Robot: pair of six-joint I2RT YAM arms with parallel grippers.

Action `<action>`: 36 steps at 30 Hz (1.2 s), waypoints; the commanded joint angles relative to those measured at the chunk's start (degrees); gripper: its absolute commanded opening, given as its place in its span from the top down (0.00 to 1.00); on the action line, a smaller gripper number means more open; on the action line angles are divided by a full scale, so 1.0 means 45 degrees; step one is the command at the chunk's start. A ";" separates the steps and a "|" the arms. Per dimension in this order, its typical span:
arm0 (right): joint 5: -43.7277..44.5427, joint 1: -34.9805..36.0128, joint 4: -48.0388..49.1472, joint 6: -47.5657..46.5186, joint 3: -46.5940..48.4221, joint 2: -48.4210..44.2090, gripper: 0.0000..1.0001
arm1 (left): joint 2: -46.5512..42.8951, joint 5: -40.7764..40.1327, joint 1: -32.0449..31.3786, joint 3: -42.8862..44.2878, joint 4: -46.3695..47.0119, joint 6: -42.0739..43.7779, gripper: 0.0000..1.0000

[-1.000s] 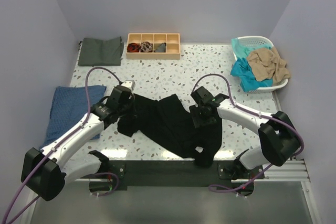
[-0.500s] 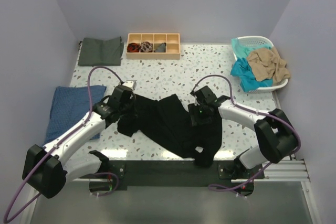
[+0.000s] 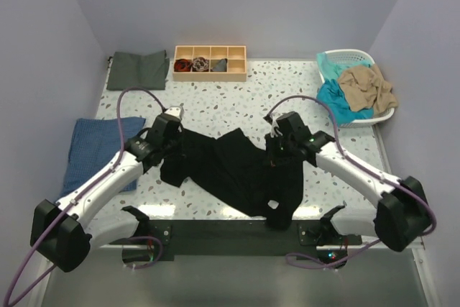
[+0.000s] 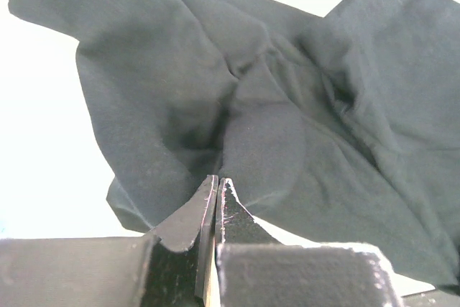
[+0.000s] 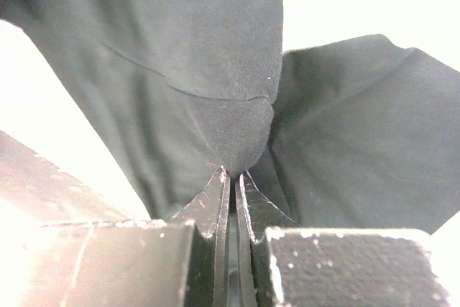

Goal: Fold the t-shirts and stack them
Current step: Flatten the tshirt out

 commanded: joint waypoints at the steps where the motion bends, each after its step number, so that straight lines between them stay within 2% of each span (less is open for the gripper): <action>1: 0.1394 -0.0012 -0.1434 -0.0822 0.2222 -0.2654 1.00 | -0.0771 -0.1626 0.0061 0.1752 -0.0951 0.0512 1.00; 5: 0.3054 0.0007 -0.2975 -0.1370 0.3902 -0.4295 1.00 | -0.1376 -0.2758 0.0061 0.2807 -0.1597 0.0707 1.00; 12: 0.5400 -0.0012 -0.3332 -0.1975 0.5465 -0.5722 1.00 | -0.2159 -0.4693 0.0061 0.4562 -0.2672 0.0824 1.00; 17: 0.5795 -0.0012 -0.3720 -0.2366 0.6578 -0.6036 1.00 | -0.2667 -0.5709 0.0061 0.6087 -0.3278 0.1195 1.00; 23: 0.5424 -0.0012 -0.4249 -0.2640 0.7342 -0.6876 1.00 | -0.2707 -0.4346 0.0061 0.8469 -0.4215 0.1801 1.00; 25: 0.5540 -0.0012 -0.4288 -0.2660 0.7246 -0.6858 1.00 | -0.2551 -0.3645 0.0061 0.8395 -0.4256 0.1607 1.00; 29: 0.4840 -0.0012 -0.3822 -0.2408 0.6176 -0.6429 1.00 | -0.2064 -0.2432 0.0061 0.6138 -0.3068 0.1353 1.00; 33: 0.4253 0.0007 -0.2611 -0.2191 0.4845 -0.5921 1.00 | -0.0798 -0.1084 0.0061 0.3769 0.0089 0.1118 1.00; 35: 0.4349 0.0007 -0.2298 -0.2327 0.4453 -0.5376 1.00 | 0.0023 -0.1178 0.0061 0.3201 0.0917 0.1079 1.00; 36: 0.4446 -0.0012 -0.2200 -0.2405 0.4336 -0.5179 1.00 | 0.1052 -0.1373 0.0061 0.3296 0.1307 0.1137 1.00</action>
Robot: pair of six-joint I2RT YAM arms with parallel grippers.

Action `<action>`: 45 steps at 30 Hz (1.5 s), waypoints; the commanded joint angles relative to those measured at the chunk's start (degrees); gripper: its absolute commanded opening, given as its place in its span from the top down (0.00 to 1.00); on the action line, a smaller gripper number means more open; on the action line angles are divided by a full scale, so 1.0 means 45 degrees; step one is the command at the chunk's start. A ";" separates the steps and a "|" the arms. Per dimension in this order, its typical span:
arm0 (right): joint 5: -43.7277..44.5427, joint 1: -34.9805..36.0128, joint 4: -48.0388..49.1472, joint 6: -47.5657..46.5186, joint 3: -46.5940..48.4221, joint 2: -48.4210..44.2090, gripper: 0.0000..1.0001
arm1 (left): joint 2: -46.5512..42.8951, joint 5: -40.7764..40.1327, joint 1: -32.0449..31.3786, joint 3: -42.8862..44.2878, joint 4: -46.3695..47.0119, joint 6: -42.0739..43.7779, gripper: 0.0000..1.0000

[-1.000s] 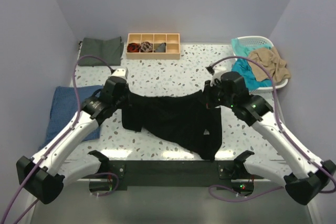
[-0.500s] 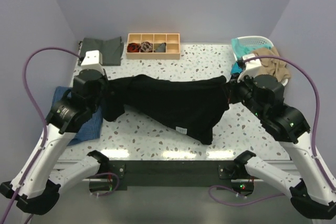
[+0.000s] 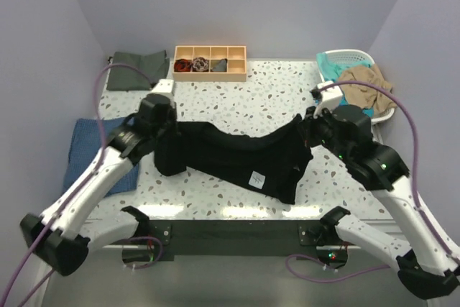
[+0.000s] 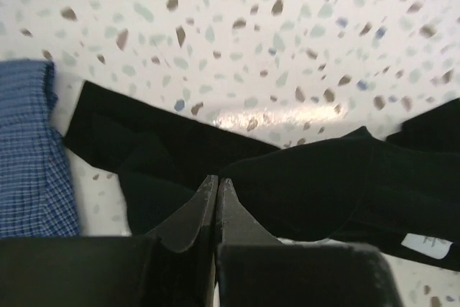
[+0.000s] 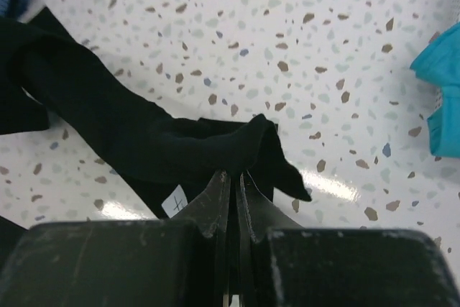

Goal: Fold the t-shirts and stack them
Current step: Flatten the tshirt out

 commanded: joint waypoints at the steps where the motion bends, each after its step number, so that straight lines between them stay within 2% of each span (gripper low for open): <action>1: 0.0061 -0.0012 0.1414 -0.0239 -0.0672 0.1073 1.00 | 0.2566 0.0312 0.0061 -0.0536 0.2719 0.0034 1.00; 10: 0.1780 -0.0012 0.3094 -0.1275 -0.1104 0.3611 1.00 | 0.8232 -0.1719 0.0626 0.4263 0.3405 0.1206 1.00; 11: 0.1839 -0.0051 0.3232 -0.1430 -0.1084 0.3807 1.00 | 0.8564 -0.1761 0.0898 0.4483 0.3481 0.1265 0.95; 12: 0.1840 -0.0070 0.3349 -0.1490 -0.1045 0.4041 1.00 | 0.9206 -0.1587 0.1017 0.4620 0.3753 0.1459 0.86; 13: 0.1685 -0.0109 0.3544 -0.1529 -0.0967 0.4430 1.00 | 0.9521 -0.1450 0.1153 0.5028 0.3717 0.1674 0.66; 16: 0.1489 -0.0149 0.3662 -0.1510 -0.0753 0.5095 1.00 | 1.0538 -0.1797 0.1213 0.5402 0.3152 0.1833 0.37; 17: 0.1469 -0.0149 0.3701 -0.1432 -0.0752 0.5156 1.00 | 1.0676 -0.2052 0.1213 0.5442 0.2957 0.1697 0.36; 20: 0.1274 -0.0149 0.3916 -0.1373 -0.0693 0.5312 1.00 | 1.0386 -0.2542 0.1194 0.4722 0.2759 0.1461 0.34; 21: 0.1254 -0.0168 0.3859 -0.1373 -0.0635 0.5352 1.00 | 0.9669 -0.2542 0.1194 0.4352 0.3107 0.1616 0.34; 25: 0.1371 -0.0168 0.3643 -0.1471 -0.0439 0.5450 1.00 | 0.7400 -0.0110 0.1038 0.2031 0.3950 0.1989 0.34; 28: 0.1293 -0.0188 0.3662 -0.1393 -0.0497 0.5372 1.00 | 0.6207 0.1027 0.0688 0.1013 0.3367 0.1307 0.36; 33: 0.1176 -0.0188 0.3643 -0.1314 -0.0556 0.5410 1.00 | 0.4819 0.1383 -0.0445 -0.0377 0.3013 0.0233 0.39; 37: 0.1059 -0.0188 0.3702 -0.1256 -0.0634 0.5411 1.00 | 0.5167 0.1384 -0.1285 -0.1062 0.3326 0.0074 0.40; 45: 0.0961 -0.0227 0.3683 -0.1256 -0.0810 0.5274 1.00 | 0.7706 0.0038 -0.1541 -0.0379 0.3892 0.0523 0.41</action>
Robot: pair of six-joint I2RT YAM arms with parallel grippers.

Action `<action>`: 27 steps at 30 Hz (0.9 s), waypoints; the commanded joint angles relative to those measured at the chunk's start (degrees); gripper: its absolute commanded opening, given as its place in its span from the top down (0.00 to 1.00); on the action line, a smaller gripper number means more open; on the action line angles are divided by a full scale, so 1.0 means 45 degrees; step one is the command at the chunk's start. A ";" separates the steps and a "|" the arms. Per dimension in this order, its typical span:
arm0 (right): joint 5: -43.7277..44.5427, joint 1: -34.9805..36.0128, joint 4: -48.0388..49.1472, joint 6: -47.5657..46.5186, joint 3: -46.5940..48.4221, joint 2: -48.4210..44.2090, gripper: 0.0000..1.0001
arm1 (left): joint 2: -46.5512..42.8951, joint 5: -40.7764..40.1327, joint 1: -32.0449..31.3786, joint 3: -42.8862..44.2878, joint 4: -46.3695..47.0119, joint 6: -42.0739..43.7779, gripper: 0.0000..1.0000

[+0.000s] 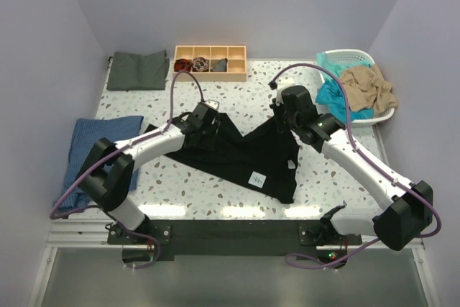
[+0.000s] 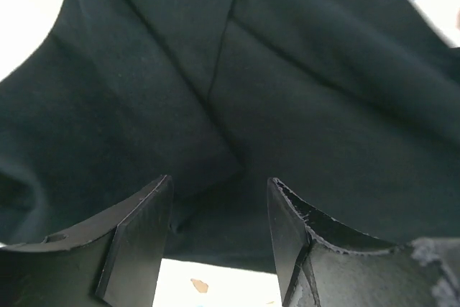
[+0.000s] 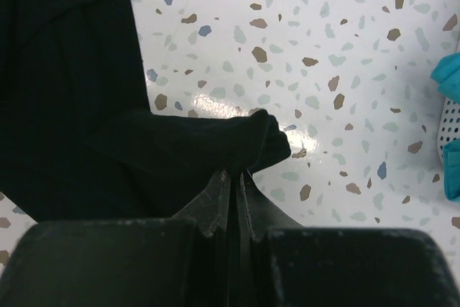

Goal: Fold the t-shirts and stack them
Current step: Flatten the tshirt out

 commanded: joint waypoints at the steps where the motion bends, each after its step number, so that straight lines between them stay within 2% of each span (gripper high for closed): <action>1: -0.0011 -0.0028 0.0457 -0.0017 0.0166 -0.0234 1.00 | 0.0820 -0.1235 -0.0059 0.0655 0.0638 0.0188 0.41; 8: 0.0048 -0.0106 0.0379 -0.0056 0.0049 -0.0390 1.00 | 0.1602 -0.1922 -0.0118 0.0677 0.0891 0.0404 0.41; 11: -0.0010 -0.0086 0.0398 -0.0037 -0.0009 -0.0351 1.00 | 0.1720 -0.2137 -0.0157 0.0696 0.0853 0.0364 0.45; 15: -0.0108 -0.0106 0.0398 0.0022 -0.0049 -0.0371 1.00 | 0.1778 -0.2430 -0.0196 0.0638 0.0833 0.0462 0.65; 16: -0.0089 -0.0125 0.0379 0.0022 -0.0068 -0.0371 1.00 | 0.1798 -0.2430 -0.0196 0.0657 0.0833 0.0501 0.76; 17: -0.0089 -0.0125 0.0379 0.0041 -0.0068 -0.0371 1.00 | 0.1856 -0.2411 -0.0196 0.0657 0.0775 0.0540 0.80; 18: -0.0069 -0.0125 0.0379 0.0041 -0.0088 -0.0371 1.00 | 0.1857 -0.2353 -0.0196 0.0677 0.0774 0.0598 0.89; 19: -0.0050 -0.0125 0.0379 0.0060 -0.0088 -0.0409 1.00 | 0.1857 -0.2391 -0.0196 0.0677 0.0755 0.0579 0.93; 21: -0.0050 -0.0106 0.0359 0.0061 -0.0107 -0.0429 1.00 | 0.1721 -0.2876 -0.0196 0.0870 0.0502 0.0560 0.99; 27: -0.0186 -0.0106 0.0359 0.0080 -0.0166 -0.0469 1.00 | 0.0628 -0.4030 0.0776 0.1905 -0.0417 0.0618 0.98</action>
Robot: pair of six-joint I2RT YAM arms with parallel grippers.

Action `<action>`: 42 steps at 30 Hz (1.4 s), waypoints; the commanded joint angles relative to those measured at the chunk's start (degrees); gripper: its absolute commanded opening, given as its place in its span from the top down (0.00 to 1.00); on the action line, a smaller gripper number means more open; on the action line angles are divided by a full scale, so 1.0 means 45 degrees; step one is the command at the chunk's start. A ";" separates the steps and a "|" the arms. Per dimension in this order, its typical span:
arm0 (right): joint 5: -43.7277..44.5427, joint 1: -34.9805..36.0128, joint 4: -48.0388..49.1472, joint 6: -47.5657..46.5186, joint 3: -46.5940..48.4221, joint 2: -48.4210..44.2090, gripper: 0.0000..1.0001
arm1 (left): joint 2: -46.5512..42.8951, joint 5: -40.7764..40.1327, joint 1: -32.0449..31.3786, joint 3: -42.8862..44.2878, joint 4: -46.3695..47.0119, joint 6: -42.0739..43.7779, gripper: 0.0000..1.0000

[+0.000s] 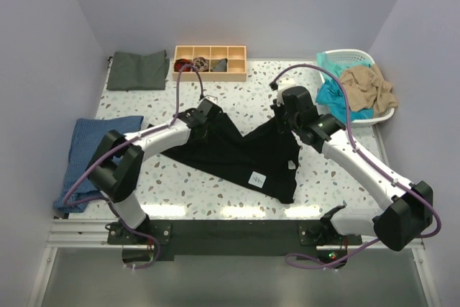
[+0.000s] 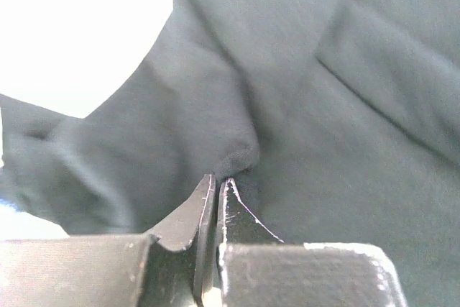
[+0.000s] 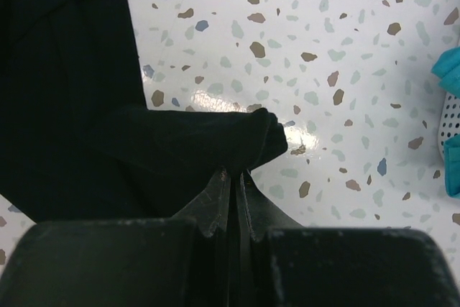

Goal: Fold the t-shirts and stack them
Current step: Flatten the tshirt out

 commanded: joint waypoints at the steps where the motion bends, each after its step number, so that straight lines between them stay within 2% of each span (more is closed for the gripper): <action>1: -0.0210 -0.0043 0.0384 0.0095 -0.0064 -0.0410 1.00 | -0.1320 -0.1229 0.1012 0.1154 -0.0184 0.0157 0.97; 6: -0.0561 -0.0023 0.0520 0.0134 -0.0161 -0.0391 1.00 | -0.1947 -0.1268 0.2632 0.1311 0.0148 0.0507 0.93; 11: -0.0952 -0.0023 0.0559 0.0212 -0.0084 -0.0235 1.00 | -0.0644 -0.1679 0.3455 0.1779 0.0012 0.0334 0.89; 15: -0.1070 -0.0023 0.0423 0.0154 -0.0025 -0.0137 1.00 | 0.0648 -0.1541 0.3846 0.2442 -0.0241 -0.0174 0.47; 18: -0.1012 -0.0023 0.0384 0.0114 -0.0083 -0.0176 1.00 | 0.1099 -0.2300 0.3866 0.2678 -0.0477 -0.0293 0.39; 21: -0.0973 -0.0043 0.0442 0.0212 -0.0239 -0.0293 1.00 | 0.0789 -0.2481 0.3847 0.2756 -0.0516 -0.0234 0.38; 27: -0.1186 -0.0043 0.0540 0.0310 -0.0299 -0.0059 1.00 | -0.1046 -0.2459 0.3263 0.2112 0.0479 0.0449 0.34; 32: -0.1304 -0.0043 0.0599 0.0368 -0.0181 0.0176 1.00 | -0.2356 -0.1565 0.2520 0.2072 0.1300 0.1249 0.33; 33: -0.1305 -0.0023 0.0637 0.0349 -0.0162 0.0215 1.00 | -0.2396 -0.0749 0.2287 0.2131 0.1243 0.1290 0.33; 36: -0.1383 -0.0023 0.0696 0.0407 -0.0162 0.0273 1.00 | -0.2260 0.0173 0.1604 0.2268 0.0677 0.1076 0.34; 42: -0.1363 -0.0023 0.0696 0.0446 -0.0240 0.0215 1.00 | -0.1265 0.0334 0.0858 0.1897 0.0266 0.1133 0.34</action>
